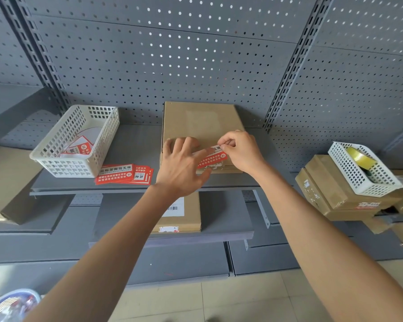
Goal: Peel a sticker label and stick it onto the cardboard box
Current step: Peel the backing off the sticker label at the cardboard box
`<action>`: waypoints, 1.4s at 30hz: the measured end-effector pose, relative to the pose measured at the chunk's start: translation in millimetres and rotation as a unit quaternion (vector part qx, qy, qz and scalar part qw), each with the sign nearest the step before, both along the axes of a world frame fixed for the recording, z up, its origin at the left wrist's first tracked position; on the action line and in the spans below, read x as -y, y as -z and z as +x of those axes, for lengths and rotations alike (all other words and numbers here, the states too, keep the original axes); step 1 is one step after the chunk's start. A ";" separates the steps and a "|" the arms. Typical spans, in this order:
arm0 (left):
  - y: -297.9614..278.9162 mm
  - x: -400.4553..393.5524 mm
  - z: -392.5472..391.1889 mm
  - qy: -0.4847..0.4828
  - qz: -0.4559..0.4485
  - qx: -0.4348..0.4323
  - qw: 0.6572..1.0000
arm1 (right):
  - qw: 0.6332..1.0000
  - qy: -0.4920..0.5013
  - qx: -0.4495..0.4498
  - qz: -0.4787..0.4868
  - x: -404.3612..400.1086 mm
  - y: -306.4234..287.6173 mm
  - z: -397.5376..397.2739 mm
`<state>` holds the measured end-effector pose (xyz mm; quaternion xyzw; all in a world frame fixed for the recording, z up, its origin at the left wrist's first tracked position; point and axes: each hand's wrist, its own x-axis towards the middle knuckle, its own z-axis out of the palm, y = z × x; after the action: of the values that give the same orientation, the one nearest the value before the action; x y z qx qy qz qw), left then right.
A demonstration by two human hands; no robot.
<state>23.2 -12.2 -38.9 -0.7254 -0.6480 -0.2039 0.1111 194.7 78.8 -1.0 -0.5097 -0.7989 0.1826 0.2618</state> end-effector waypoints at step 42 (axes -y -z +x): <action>-31.5 -43.8 33.2 -0.084 -0.109 0.206 0.969 | 0.994 -0.024 0.107 0.007 -7.2 -3.5 -9.6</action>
<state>56.4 31.7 -7.4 -0.6183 -0.7340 -0.2670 -0.0875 185.1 86.0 2.5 -0.5051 -0.8356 0.1281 0.1738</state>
